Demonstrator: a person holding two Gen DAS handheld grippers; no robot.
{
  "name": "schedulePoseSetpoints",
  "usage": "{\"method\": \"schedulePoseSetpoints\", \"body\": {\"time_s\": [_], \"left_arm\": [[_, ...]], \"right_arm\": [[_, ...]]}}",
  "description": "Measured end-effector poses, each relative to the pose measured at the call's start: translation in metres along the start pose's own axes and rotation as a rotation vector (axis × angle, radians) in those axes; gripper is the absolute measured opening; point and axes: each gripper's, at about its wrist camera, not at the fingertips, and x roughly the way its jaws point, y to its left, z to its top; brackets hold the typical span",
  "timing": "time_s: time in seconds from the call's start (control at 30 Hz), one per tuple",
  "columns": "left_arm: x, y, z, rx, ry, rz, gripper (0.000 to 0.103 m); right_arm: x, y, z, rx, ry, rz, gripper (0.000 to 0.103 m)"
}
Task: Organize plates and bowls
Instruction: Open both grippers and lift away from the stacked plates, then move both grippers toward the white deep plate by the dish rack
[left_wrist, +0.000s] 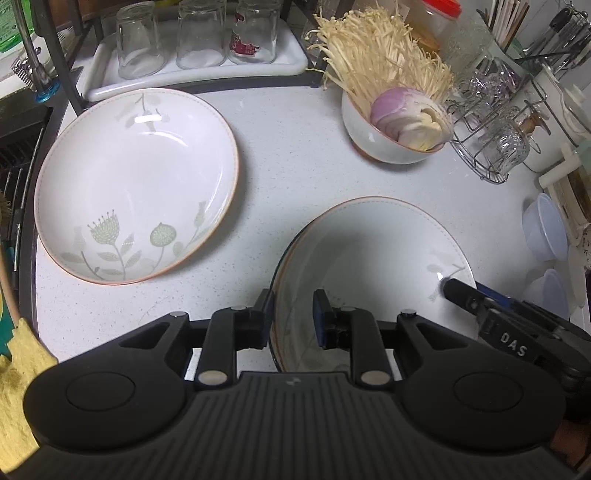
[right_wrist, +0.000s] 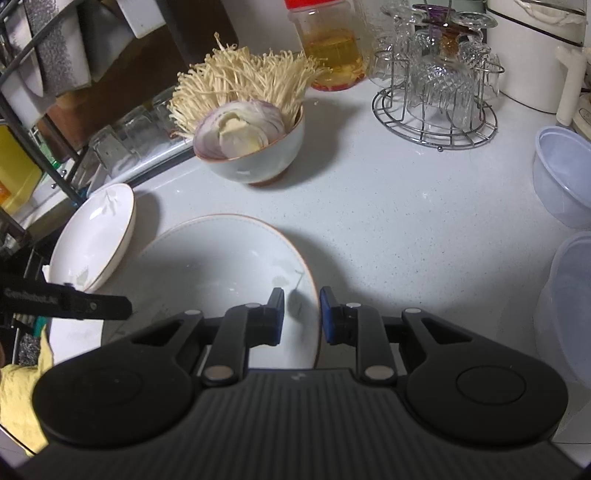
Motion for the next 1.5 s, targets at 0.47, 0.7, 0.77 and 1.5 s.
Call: {"method": "schedulePoseSetpoints", "body": {"time_s": [0.47,0.7,0.77,1.5], "left_arm": [[-0.060,-0.012,0.003,0.063,-0.104,-0.052,0.026],[-0.107,-0.020,0.005,0.108,-0.181,-0.109,0.026],[-0.119,-0.020,0.002,0.118,-0.199,-0.125,0.026],[-0.211,0.007,-0.041,0.150,-0.348,-0.172,0.026]], "right_arm": [[-0.049,0.007,0.011,0.058,-0.099,-0.037,0.024],[-0.098,0.020,0.020,0.075,-0.191,-0.038,0.024],[-0.112,0.026,0.021,0.077,-0.218,-0.031,0.024],[-0.205,0.099,0.001,0.005,-0.371,0.033,0.024]]}}
